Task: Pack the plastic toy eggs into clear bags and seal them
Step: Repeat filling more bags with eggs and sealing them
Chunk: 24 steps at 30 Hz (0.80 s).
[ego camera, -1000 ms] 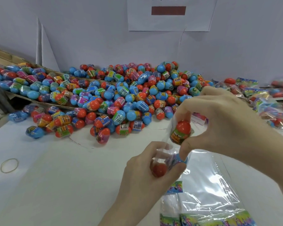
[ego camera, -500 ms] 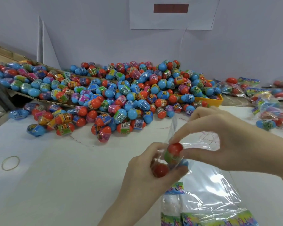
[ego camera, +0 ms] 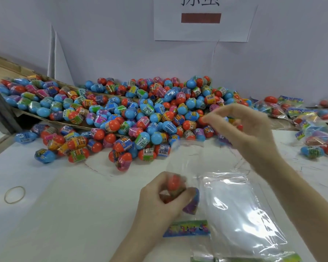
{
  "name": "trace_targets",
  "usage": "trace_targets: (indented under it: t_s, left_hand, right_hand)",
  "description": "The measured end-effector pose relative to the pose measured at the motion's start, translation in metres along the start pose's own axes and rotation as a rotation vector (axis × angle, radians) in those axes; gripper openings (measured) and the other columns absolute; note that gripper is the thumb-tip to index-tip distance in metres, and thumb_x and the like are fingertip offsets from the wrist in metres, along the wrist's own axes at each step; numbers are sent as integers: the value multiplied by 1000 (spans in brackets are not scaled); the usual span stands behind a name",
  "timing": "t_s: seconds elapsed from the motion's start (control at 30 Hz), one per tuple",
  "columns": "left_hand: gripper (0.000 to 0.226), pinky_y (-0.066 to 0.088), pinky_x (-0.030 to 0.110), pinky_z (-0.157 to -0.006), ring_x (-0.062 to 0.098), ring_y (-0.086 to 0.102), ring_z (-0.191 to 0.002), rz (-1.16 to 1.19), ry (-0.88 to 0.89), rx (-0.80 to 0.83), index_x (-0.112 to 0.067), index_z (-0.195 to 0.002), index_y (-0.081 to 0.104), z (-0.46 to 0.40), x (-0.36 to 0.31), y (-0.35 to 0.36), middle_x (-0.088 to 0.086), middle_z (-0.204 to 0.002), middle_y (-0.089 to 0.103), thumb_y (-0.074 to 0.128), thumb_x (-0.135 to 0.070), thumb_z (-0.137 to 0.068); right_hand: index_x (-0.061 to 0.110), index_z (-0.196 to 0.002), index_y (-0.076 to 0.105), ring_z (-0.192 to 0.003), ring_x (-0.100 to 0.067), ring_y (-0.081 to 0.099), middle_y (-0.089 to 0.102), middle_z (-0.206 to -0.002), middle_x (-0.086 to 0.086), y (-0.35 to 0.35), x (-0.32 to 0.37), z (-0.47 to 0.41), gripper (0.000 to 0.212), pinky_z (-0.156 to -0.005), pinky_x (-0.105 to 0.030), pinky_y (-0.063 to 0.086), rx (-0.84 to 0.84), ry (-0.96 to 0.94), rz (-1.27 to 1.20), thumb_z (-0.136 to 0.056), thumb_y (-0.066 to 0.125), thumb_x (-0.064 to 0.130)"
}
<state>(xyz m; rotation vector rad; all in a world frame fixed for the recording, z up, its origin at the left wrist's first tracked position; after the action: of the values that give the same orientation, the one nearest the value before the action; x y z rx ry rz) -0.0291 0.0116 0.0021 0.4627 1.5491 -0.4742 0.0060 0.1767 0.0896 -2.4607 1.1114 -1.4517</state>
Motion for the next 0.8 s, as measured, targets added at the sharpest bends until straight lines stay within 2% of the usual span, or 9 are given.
trace_targets:
  t_s: [0.07, 0.17, 0.33, 0.43, 0.5, 0.57, 0.63, 0.7, 0.8]
  left_hand:
    - [20, 53, 21, -57, 12, 67, -66, 24, -26, -25, -16, -74, 68, -3, 5, -5, 5, -73, 70, 84, -14, -63]
    - [25, 51, 14, -60, 6, 67, -68, 53, -44, -23, -20, -84, 66, -4, 7, -7, -2, -75, 72, 79, -8, -65]
    - [28, 51, 14, -60, 3, 67, -68, 60, -50, -24, -22, -86, 65, -5, 10, -6, -5, -78, 72, 80, -13, -64]
    - [31, 53, 16, -65, 5, 67, -72, 73, -34, -41, -21, -82, 66, -5, 10, -5, -7, -81, 73, 79, -25, -54]
    - [34, 52, 15, -64, 5, 67, -72, 83, -29, -47, -19, -82, 65, -5, 10, -6, -6, -81, 73, 78, -27, -52]
    - [29, 50, 13, -61, 5, 67, -69, 88, -30, -42, -17, -82, 64, -5, 11, -5, -4, -79, 73, 81, -18, -59]
    - [27, 50, 13, -59, 4, 67, -67, 79, -28, -43, -17, -82, 63, -5, 11, -5, -3, -77, 73, 80, -10, -63]
    - [28, 50, 13, -57, 5, 67, -66, 78, -24, -48, -17, -83, 63, -5, 11, -4, -4, -77, 73, 81, -11, -62]
    - [37, 51, 14, -56, 7, 68, -67, 100, -11, -60, -19, -81, 64, -4, 10, -3, -3, -77, 73, 83, -25, -50]
  right_hand:
    - [12, -91, 67, -74, 3, 58, 64, -79, 8, 16, -32, -18, 10, -71, -14, 48, -100, 220, 136, -86, 62, 20]
    - [10, -102, 61, -87, -17, 57, 59, -89, -1, 41, -77, -25, 25, -76, -32, 48, 72, 405, 517, -86, 61, 30]
    - [15, -114, 58, -99, -22, 45, 51, -102, -4, 55, -96, -26, 40, -65, -27, 28, 148, 244, 955, -83, 58, 40]
    - [13, -108, 59, -98, -20, 46, 57, -104, -3, 54, -95, -26, 41, -67, -25, 29, 153, 164, 998, -80, 62, 43]
    - [11, -102, 61, -91, -20, 53, 63, -96, -3, 50, -92, -21, 36, -73, -29, 39, 54, 207, 818, -77, 66, 36]
    - [14, -96, 60, -82, -19, 59, 64, -86, -1, 42, -82, -15, 26, -72, -31, 49, -110, 388, 409, -73, 69, 23]
    - [20, -90, 57, -82, -22, 62, 64, -87, -2, 31, -68, -12, 23, -71, -29, 51, -222, 525, -5, -72, 69, 11]
    - [28, -91, 56, -90, -26, 63, 65, -95, -6, 19, -49, -9, 34, -75, -33, 53, -220, 546, -233, -73, 67, 1]
    - [31, -92, 64, -89, -24, 65, 66, -94, -2, 2, -9, -2, 45, -75, -32, 55, -95, 426, -449, -63, 74, -2]
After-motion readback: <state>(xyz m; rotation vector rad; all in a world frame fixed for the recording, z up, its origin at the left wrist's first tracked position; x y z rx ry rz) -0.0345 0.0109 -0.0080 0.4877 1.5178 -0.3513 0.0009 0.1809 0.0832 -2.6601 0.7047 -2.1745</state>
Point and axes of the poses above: each hand's wrist, its own z-axis away from the middle knuckle, its own y-axis out of the palm, x = y × z, the point moved 1 cm from there along -z, towards the middle knuckle
